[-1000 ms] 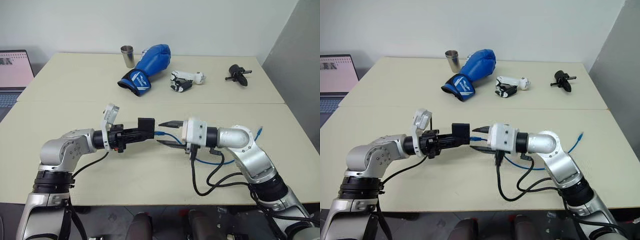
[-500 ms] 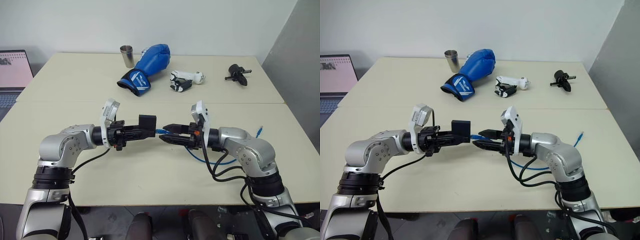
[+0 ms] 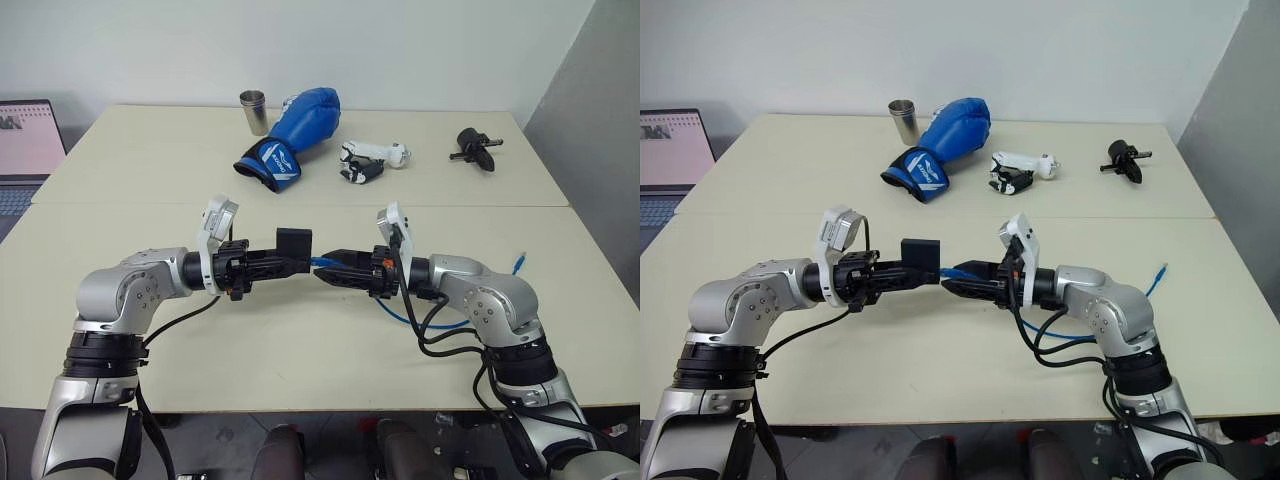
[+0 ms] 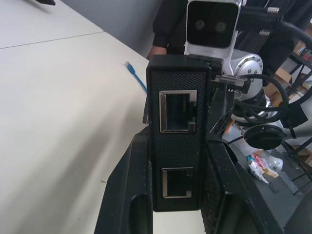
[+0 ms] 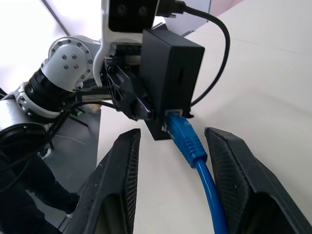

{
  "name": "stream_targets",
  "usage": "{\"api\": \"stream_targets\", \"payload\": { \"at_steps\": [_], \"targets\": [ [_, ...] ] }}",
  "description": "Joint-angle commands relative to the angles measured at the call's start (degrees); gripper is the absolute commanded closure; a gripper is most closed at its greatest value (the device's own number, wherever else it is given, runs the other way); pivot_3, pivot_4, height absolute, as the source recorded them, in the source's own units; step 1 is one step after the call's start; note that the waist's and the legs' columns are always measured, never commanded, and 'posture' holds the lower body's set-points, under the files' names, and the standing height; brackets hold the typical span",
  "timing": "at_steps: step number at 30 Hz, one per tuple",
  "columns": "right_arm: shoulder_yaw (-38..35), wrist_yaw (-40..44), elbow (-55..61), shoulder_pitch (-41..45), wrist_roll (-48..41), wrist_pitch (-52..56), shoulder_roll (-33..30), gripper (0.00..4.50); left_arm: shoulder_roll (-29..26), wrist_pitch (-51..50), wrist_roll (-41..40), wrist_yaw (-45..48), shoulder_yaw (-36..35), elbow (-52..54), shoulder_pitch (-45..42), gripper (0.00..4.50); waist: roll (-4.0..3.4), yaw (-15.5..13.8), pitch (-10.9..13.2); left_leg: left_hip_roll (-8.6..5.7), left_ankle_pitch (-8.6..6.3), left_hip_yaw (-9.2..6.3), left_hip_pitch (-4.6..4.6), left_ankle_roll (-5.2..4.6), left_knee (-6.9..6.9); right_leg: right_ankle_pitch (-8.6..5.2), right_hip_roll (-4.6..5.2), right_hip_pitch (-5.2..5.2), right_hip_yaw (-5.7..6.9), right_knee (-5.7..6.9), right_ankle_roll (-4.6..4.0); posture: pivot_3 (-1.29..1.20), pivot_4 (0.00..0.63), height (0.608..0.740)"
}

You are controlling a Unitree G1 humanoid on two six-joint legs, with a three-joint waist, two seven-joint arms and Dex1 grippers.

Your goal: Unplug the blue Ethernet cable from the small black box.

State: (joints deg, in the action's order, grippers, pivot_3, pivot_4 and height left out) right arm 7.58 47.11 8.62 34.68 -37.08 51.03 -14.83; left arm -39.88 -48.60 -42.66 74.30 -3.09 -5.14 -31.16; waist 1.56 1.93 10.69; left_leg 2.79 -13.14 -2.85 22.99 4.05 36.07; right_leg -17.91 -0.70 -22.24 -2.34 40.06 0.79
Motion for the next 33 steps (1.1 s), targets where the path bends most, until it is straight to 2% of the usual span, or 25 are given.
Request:
{"api": "stream_targets", "payload": {
  "at_steps": [1, 22, 33],
  "targets": [
    [-2.0, -1.0, 0.9, 1.0, -2.2, 0.6, 0.8, 2.29, -0.6, 0.0, -0.9, 0.4, -1.6, 0.5, -0.9, 3.71, 0.00, 0.0, 0.0, 0.00, 0.00, 0.00, 0.00, 0.00, 0.00, 0.00, 0.00, 0.00, 0.00, 0.00, 0.00, 0.00, 0.150, 0.740],
    [-0.1, -2.1, -0.4, 1.3, -0.2, -0.2, 0.8, 2.29, -0.4, 0.5, -0.5, 0.1, -1.5, 0.5, -1.0, 3.71, 0.00, 0.0, 0.0, 0.00, 0.00, 0.00, 0.00, 0.00, -0.01, 0.00, 0.00, -0.01, 0.00, -0.01, 0.01, 0.00, 0.150, 0.740],
    [-1.3, -1.9, -0.8, 1.6, -2.0, 0.8, 1.2, 2.29, 0.0, 0.7, -0.3, -0.3, -1.2, 0.7, -0.8, 3.71, 0.00, 0.0, 0.0, 0.00, 0.00, 0.00, 0.01, 0.00, -0.01, 0.00, 0.00, -0.01, 0.00, -0.03, 0.01, 0.00, 0.150, 0.740]
  ]
}}
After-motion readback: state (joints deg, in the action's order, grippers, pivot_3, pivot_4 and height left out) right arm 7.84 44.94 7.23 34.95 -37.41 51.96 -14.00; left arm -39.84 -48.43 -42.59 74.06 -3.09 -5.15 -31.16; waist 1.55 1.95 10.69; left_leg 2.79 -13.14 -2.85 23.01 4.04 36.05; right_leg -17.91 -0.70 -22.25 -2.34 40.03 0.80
